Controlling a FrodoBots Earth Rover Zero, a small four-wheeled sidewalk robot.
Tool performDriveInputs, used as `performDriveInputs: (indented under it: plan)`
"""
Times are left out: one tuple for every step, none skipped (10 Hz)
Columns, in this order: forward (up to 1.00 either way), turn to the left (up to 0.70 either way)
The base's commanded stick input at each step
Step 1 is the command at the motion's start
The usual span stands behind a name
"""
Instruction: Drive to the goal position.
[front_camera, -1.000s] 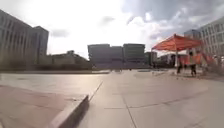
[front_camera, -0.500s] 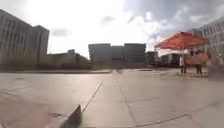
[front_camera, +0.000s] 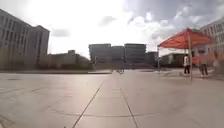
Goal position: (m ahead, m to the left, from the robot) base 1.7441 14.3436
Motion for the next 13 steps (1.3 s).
performDriveInputs:
  plan:
    - [1.00,0.02]
    - [1.00,0.02]
    - [0.99,0.02]
    - [0.71,0.01]
    - [0.00,0.00]
    - [0.00,0.00]
    - [0.00,0.00]
    - [0.00,0.00]
    - [0.00,0.00]
    - [0.00,0.00]
    - [0.00,0.00]
    - [0.00,0.00]
    - [0.00,0.00]
